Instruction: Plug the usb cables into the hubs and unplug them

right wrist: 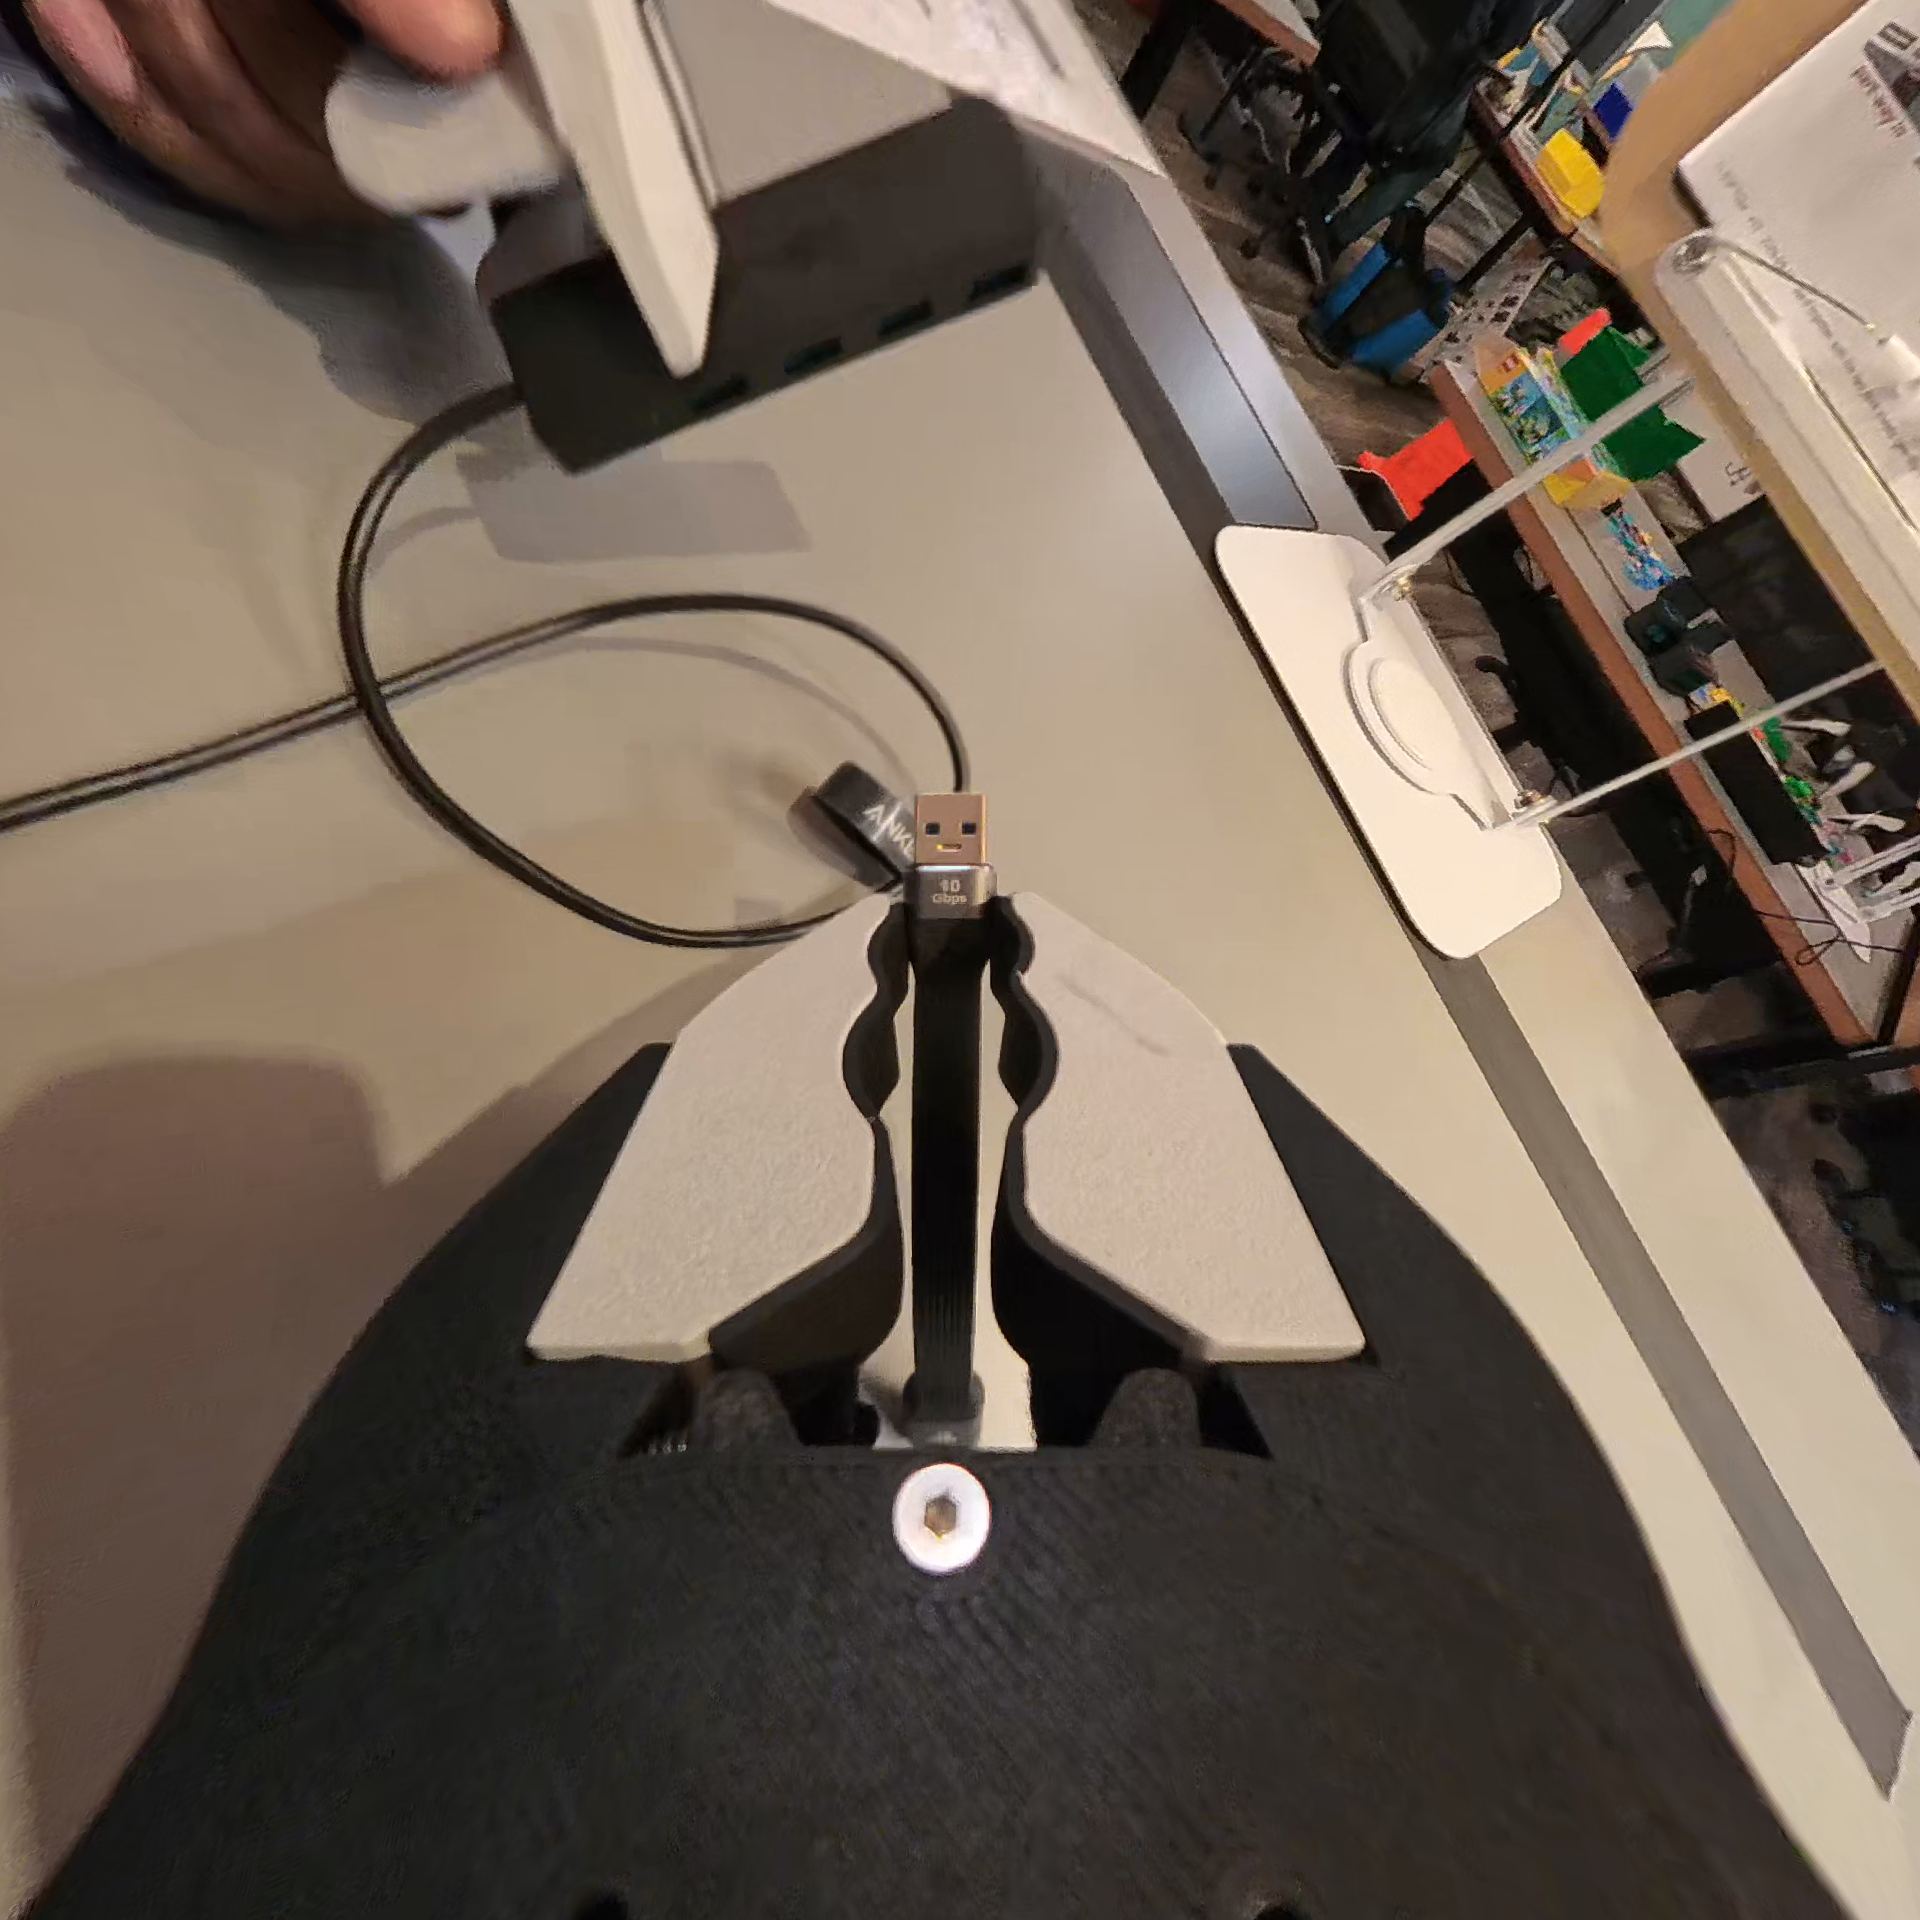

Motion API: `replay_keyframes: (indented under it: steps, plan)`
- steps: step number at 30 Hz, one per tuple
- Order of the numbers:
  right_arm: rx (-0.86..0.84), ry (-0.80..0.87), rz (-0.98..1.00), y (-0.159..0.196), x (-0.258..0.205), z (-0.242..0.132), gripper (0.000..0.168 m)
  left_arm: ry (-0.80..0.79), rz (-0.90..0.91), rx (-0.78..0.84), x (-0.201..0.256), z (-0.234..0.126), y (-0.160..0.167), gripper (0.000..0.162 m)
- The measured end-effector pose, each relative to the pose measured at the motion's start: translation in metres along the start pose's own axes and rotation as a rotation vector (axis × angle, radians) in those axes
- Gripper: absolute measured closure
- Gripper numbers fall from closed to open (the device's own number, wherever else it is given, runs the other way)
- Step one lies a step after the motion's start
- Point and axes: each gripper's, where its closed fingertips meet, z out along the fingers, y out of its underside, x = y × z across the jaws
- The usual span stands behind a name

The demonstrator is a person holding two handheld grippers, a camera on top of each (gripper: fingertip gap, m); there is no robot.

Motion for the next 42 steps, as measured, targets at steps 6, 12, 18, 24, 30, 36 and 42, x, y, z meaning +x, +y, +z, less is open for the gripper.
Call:
replay_keyframes:
  steps: [6, 12, 18, 24, 30, 36, 42]
  plan:
    - [0.029, 0.046, 0.117, -0.011, 0.018, -0.035, 0.154, -0.035, 0.004, -0.014, -0.004, 0.002, 0.002, 0.151]
    - [0.048, 0.278, 0.243, -0.011, 0.094, -0.158, 0.154, -0.045, 0.005, -0.016, -0.005, 0.002, 0.003, 0.151]
    - [-0.246, 0.451, 0.193, 0.067, 0.152, -0.263, 0.154, -0.054, 0.005, -0.02, -0.006, 0.003, 0.004, 0.151]
    - [-0.357, 0.38, 0.207, 0.162, 0.137, -0.267, 0.154, -0.065, 0.008, -0.016, -0.007, 0.004, 0.004, 0.151]
    - [-0.496, 0.315, 0.247, 0.211, 0.113, -0.262, 0.153, -0.066, 0.007, -0.013, -0.007, 0.003, 0.004, 0.15]
    - [-0.531, 0.265, 0.259, 0.215, 0.102, -0.263, 0.146, -0.059, 0.004, -0.014, -0.007, 0.004, 0.004, 0.151]
    - [-0.542, 0.241, 0.247, 0.203, 0.099, -0.273, 0.139, -0.058, 0.005, -0.011, -0.006, 0.004, 0.003, 0.151]
